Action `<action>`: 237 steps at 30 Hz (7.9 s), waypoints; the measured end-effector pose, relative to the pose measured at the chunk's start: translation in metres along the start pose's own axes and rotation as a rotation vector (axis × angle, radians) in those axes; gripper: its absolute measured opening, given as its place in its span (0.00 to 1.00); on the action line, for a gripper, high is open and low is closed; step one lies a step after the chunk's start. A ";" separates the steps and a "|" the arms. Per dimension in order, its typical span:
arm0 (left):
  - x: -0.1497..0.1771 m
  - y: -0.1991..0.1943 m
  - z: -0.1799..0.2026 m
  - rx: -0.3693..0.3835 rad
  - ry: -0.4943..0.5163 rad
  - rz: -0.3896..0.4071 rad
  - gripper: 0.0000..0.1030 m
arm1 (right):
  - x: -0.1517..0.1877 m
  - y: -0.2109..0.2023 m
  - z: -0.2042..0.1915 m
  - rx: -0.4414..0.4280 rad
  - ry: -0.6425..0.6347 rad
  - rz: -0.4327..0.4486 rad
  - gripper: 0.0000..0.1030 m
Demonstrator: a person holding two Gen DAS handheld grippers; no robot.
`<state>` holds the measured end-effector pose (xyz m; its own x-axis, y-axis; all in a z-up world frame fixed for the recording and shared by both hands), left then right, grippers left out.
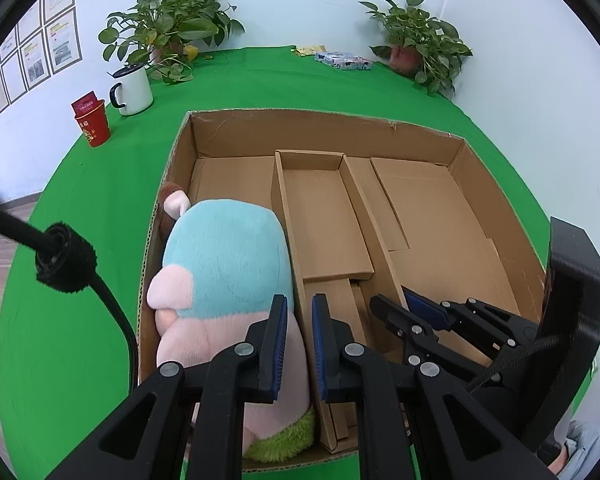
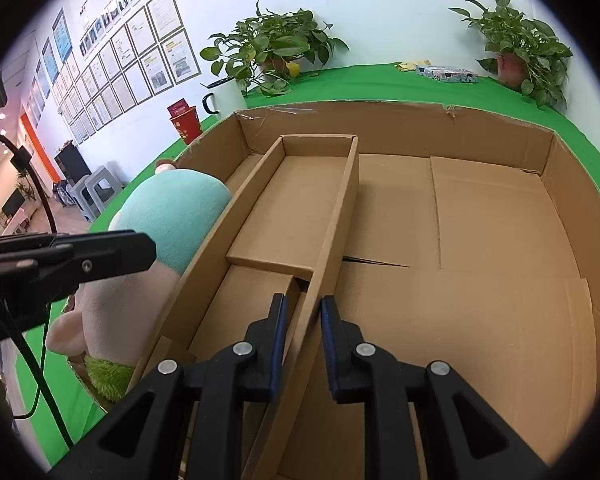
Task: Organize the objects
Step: 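Open both grippers to release the tray inside the large box, then withdraw both grippers from the box and move toward the white hair dryer, then grasp the hair dryer head with the right gripper while the left gripper grasps its handle, then lift the white hair dryer with both grippers over the large box, then lower the hair dryer with both grippers into the large box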
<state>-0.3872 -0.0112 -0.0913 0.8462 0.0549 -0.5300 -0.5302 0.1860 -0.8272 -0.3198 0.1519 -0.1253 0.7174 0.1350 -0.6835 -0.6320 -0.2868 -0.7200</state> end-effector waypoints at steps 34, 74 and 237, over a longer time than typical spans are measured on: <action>0.096 -0.167 0.044 -0.120 -0.008 0.441 0.98 | 0.060 -0.173 0.009 0.210 0.023 0.279 0.85; 0.180 -0.170 0.069 -0.048 -0.010 0.405 1.00 | 0.141 -0.191 0.008 0.167 0.024 0.211 0.87; -0.043 0.005 0.131 0.261 0.043 -0.136 0.31 | -0.006 -0.098 0.009 0.059 -0.068 0.109 0.54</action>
<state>-0.4191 0.1156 -0.0486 0.9026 -0.0283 -0.4295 -0.3758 0.4348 -0.8184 -0.2643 0.1876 -0.0517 0.6236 0.1705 -0.7629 -0.7225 -0.2469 -0.6458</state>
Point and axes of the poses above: each gripper's, at about its wrist camera, not at the fingertips, and y roughly the way its jaws point, z to its right, x to its underside, the point moved 7 cm from there along y, roughly the way its jaws point, and after that the axes turned 7 degrees about -y, right-handed, at the moved point
